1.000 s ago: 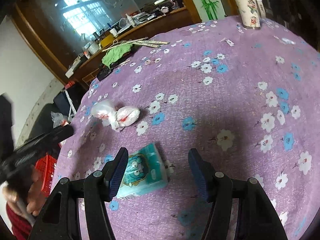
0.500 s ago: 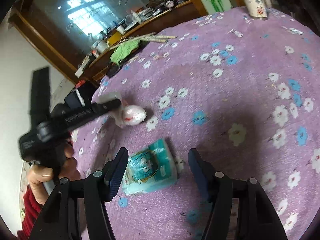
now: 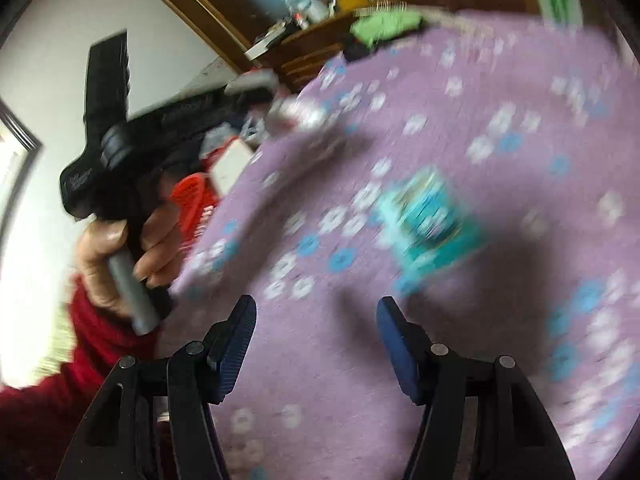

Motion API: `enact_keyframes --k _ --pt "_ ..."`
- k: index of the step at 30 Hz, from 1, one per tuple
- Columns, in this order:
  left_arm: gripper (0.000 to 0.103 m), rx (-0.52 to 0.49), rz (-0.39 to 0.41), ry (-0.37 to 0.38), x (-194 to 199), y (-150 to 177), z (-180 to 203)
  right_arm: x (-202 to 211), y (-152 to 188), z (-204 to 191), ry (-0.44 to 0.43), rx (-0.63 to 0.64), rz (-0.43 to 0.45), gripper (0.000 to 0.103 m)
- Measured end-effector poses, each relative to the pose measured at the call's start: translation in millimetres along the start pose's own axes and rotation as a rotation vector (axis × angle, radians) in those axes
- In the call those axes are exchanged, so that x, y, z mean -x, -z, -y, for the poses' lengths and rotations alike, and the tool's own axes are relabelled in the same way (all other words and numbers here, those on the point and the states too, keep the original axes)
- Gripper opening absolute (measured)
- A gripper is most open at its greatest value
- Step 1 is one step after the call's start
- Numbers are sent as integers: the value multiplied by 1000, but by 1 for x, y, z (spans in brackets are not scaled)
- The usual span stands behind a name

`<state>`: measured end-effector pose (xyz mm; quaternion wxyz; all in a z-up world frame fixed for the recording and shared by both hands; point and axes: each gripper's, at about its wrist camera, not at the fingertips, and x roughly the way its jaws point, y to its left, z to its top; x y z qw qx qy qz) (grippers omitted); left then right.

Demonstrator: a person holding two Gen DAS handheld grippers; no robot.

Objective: Collect trash
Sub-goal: 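Grasp the white tissue with the left gripper while the right gripper grasps the teal tissue pack, then lift the white tissue and teal tissue pack off the table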

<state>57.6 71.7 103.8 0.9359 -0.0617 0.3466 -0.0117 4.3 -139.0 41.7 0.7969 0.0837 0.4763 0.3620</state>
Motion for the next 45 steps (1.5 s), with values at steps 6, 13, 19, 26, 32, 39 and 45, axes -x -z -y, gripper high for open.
enact_keyframes --k 6,13,19,26,32,39,45 --pt "21 11 6 19 -4 15 -8 -18 -29 13 280 86 15 73" --pt "22 12 12 40 -11 21 -14 -54 -34 16 288 158 -81 73" --pt "22 5 6 44 -15 22 -15 -70 -31 3 411 247 -110 54" --pt "22 7 28 40 -15 22 -16 -60 -52 -3 444 179 -28 36" --pt "22 9 39 26 -15 22 -16 -48 -65 -6 476 81 175 36" --pt "22 -20 44 9 -15 25 -11 -46 -64 1 459 62 231 36" --pt "22 -46 41 -9 -16 27 -6 -51 -56 1 438 60 194 36"
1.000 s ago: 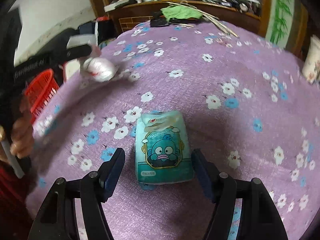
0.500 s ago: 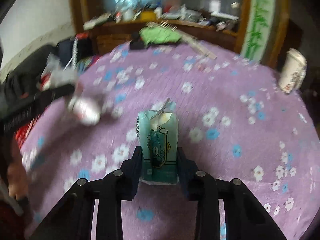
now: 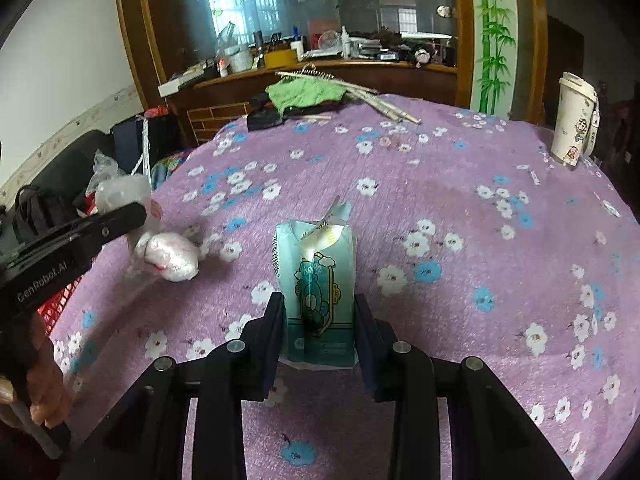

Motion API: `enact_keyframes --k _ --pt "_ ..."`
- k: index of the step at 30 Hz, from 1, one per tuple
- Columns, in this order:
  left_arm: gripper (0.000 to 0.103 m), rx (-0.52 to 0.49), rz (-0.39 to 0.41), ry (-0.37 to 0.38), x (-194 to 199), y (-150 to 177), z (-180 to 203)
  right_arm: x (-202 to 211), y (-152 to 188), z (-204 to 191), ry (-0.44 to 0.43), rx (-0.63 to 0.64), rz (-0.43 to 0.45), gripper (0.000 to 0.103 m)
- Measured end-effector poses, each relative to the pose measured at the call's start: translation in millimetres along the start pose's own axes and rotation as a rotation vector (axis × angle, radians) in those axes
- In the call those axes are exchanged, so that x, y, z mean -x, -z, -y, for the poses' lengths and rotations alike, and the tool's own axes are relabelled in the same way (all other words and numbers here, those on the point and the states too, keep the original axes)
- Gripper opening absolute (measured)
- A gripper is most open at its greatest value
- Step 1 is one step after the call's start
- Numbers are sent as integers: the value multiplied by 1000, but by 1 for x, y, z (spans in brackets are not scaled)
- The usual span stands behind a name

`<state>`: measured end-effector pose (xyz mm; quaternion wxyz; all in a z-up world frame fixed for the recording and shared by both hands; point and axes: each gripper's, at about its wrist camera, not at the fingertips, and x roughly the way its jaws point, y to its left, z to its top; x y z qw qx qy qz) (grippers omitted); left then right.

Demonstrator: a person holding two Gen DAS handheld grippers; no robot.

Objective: Collect trash
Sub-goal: 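Lift the white tissue and teal tissue pack off the table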

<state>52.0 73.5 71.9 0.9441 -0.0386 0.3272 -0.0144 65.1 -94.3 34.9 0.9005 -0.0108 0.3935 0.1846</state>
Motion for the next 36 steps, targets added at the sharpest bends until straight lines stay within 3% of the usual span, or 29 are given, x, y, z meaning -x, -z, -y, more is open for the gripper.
enact_keyframes --k 36 --pt "22 -25 1 -9 2 5 3 4 2 -4 -9 15 15 37"
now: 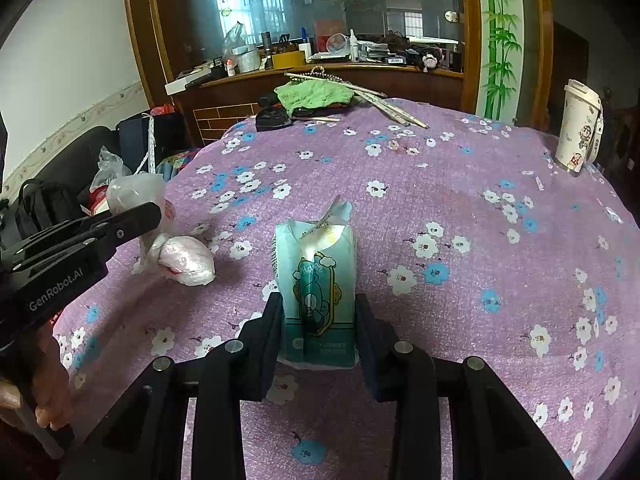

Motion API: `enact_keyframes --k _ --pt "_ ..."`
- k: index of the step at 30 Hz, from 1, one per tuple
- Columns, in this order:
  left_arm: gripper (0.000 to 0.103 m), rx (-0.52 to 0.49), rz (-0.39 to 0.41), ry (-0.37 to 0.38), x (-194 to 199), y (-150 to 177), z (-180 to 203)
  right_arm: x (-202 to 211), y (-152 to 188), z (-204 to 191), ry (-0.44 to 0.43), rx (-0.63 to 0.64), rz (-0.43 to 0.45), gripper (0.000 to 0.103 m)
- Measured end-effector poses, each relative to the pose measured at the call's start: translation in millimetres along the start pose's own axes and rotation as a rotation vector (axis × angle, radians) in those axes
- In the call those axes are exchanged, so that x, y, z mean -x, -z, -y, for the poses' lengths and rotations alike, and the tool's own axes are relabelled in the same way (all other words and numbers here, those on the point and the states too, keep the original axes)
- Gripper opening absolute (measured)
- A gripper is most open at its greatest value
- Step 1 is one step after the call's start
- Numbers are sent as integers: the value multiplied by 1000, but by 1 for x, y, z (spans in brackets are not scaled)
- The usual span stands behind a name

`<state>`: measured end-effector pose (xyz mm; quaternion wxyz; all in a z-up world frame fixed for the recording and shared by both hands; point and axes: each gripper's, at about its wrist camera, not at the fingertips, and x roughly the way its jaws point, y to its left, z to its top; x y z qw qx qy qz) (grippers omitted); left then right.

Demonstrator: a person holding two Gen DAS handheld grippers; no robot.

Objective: Collect trash
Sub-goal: 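Lift the white tissue and teal tissue pack off the table, then carry both items over the red basket and open both grippers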

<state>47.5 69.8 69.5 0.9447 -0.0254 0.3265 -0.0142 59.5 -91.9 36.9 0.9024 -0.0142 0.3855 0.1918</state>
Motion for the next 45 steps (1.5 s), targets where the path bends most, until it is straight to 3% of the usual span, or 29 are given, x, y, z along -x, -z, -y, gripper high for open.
enact_keyframes --k 22,28,31,35,45 --pt "22 23 13 4 2 -3 -6 6 -5 6 1 -20 36 37" --pt "22 55 38 3 29 -9 -18 14 -13 7 -18 -68 37 37" --pt "22 48 69 -11 52 -9 -27 26 -16 -7 -20 -43 51 37" --pt "22 61 88 -30 81 -5 -49 41 -23 -38 -86 -12 58 38" --pt "22 153 110 -146 147 22 -138 52 -32 -137 -267 108 39 39"
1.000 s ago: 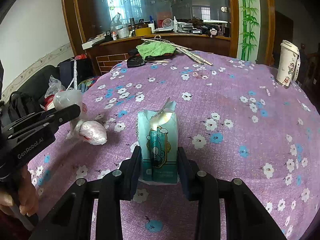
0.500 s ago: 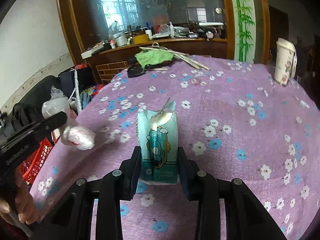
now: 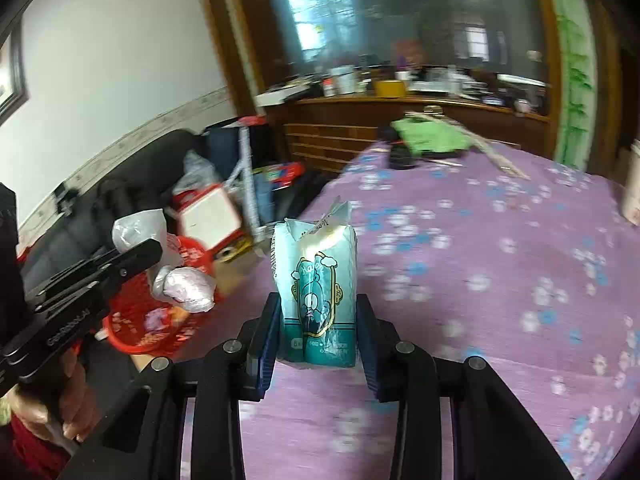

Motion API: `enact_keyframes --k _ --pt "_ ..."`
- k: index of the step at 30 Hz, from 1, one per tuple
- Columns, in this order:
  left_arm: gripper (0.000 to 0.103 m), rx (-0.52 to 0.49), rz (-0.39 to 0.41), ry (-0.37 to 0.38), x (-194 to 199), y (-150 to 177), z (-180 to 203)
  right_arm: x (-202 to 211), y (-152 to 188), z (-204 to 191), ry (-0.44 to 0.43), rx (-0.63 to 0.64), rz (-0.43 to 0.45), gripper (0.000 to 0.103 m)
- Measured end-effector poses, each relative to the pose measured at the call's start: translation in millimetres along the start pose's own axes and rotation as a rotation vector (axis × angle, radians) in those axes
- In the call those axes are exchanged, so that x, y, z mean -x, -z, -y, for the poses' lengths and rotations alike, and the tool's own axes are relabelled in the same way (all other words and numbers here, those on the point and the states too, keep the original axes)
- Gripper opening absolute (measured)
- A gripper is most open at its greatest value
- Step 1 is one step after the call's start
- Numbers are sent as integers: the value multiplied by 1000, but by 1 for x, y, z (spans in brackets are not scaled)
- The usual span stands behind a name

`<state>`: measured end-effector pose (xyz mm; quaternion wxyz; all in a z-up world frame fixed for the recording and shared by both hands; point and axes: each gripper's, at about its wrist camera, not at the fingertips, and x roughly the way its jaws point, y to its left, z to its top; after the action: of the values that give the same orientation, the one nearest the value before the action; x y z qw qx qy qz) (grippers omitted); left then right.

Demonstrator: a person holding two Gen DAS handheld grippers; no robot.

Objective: Collect trash
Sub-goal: 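Carry both items over the red basket and open both grippers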

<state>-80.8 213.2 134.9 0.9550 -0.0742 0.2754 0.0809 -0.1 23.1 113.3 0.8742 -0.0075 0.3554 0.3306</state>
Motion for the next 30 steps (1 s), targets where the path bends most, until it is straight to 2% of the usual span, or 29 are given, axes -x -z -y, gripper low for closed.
enact_keyframes --k 6,12,15,21,30 --pt "22 58 11 -100 18 6 -68 -31 -8 -53 -102 47 -54 39" --pt "22 101 1 -186 23 14 -121 -59 -15 -100 -175 88 -92 40" --pt "22 126 -16 -203 21 22 -138 -74 -17 -115 -203 95 -116 40" --pt "22 126 -35 -201 13 31 -145 -103 -18 -137 -237 94 -165 41" --pt "23 105 -62 -206 -1 35 -143 -124 -18 -140 -239 81 -194 41"
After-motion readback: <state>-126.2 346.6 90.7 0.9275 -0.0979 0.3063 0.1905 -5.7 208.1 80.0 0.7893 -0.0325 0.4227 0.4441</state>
